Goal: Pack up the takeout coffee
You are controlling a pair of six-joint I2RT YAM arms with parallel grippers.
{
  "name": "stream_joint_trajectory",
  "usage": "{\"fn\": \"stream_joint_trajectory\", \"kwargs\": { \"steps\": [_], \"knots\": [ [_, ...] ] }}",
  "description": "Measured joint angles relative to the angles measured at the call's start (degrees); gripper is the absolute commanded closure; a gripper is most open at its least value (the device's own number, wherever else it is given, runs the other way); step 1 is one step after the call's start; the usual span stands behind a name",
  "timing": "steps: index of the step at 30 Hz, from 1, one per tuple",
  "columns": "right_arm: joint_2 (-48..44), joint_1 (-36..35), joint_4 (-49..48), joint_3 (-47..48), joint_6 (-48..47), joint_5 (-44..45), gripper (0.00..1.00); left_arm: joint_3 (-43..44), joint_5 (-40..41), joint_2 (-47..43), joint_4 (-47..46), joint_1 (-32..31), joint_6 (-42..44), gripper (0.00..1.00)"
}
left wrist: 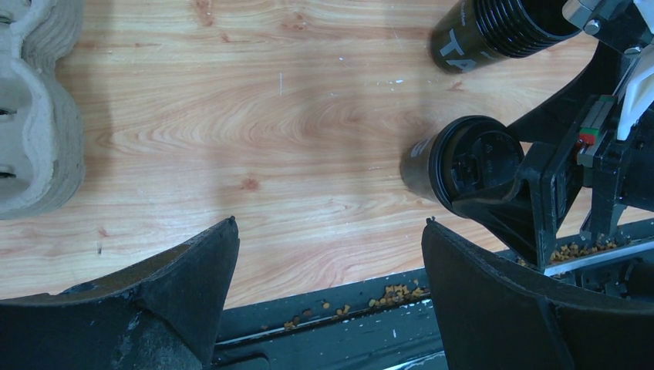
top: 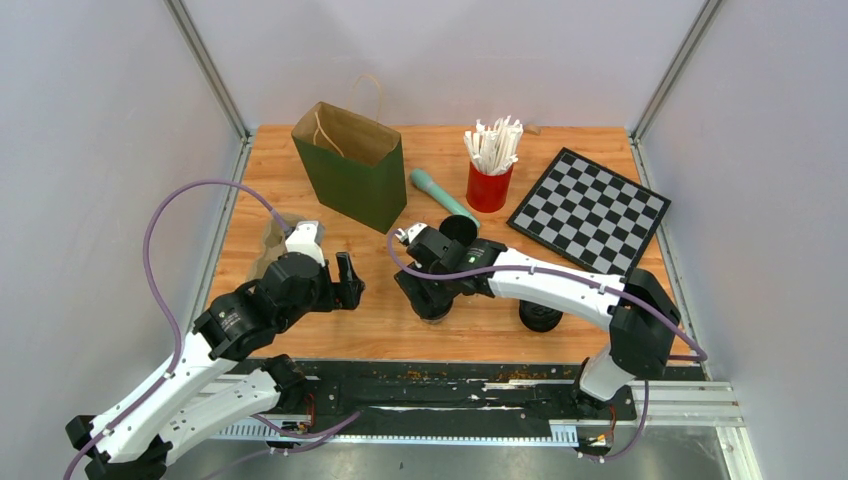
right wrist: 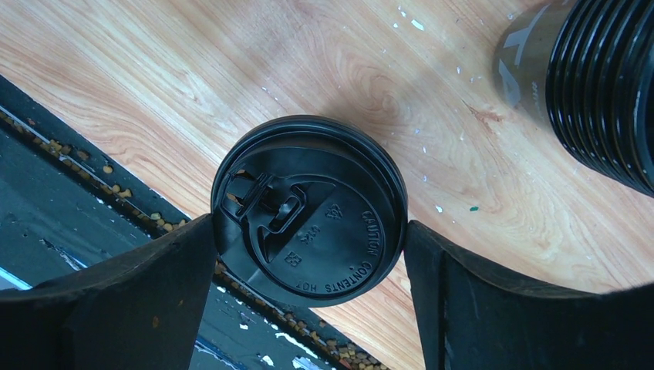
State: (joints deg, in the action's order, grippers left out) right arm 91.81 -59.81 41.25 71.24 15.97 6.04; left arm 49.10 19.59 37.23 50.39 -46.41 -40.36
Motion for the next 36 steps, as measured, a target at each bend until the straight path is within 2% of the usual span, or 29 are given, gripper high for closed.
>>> {"fn": "stream_joint_trajectory", "kwargs": {
  "steps": [10,14,21,27,33,36],
  "knots": [
    [-6.38,0.66,1.81,-5.77,0.5,1.42,0.17,0.02,-0.04,0.02,0.0,0.0,0.0,0.05],
    [-10.67,3.43,2.62,-9.57,0.61,1.31,0.17,0.02,-0.15,0.26,-0.02,0.0,0.0,0.05],
    [-15.56,16.92,2.45,-12.37,-1.6,0.13,0.17,0.02,-0.76,1.4,-0.02,0.0,0.0,0.05],
    [-15.15,28.37,1.22,-12.17,-5.38,-2.62,0.17,0.0,-1.29,2.38,-0.04,0.0,0.02,0.05],
    [-10.71,33.48,0.07,-9.97,-7.63,-4.68,0.15,0.0,-1.62,3.45,-0.07,0.0,0.04,0.04],
    [-10.01,34.1,-0.52,-9.62,-8.07,-5.95,0.09,0.02,-1.79,3.78,-0.07,0.0,0.07,0.04]
  ]
}}
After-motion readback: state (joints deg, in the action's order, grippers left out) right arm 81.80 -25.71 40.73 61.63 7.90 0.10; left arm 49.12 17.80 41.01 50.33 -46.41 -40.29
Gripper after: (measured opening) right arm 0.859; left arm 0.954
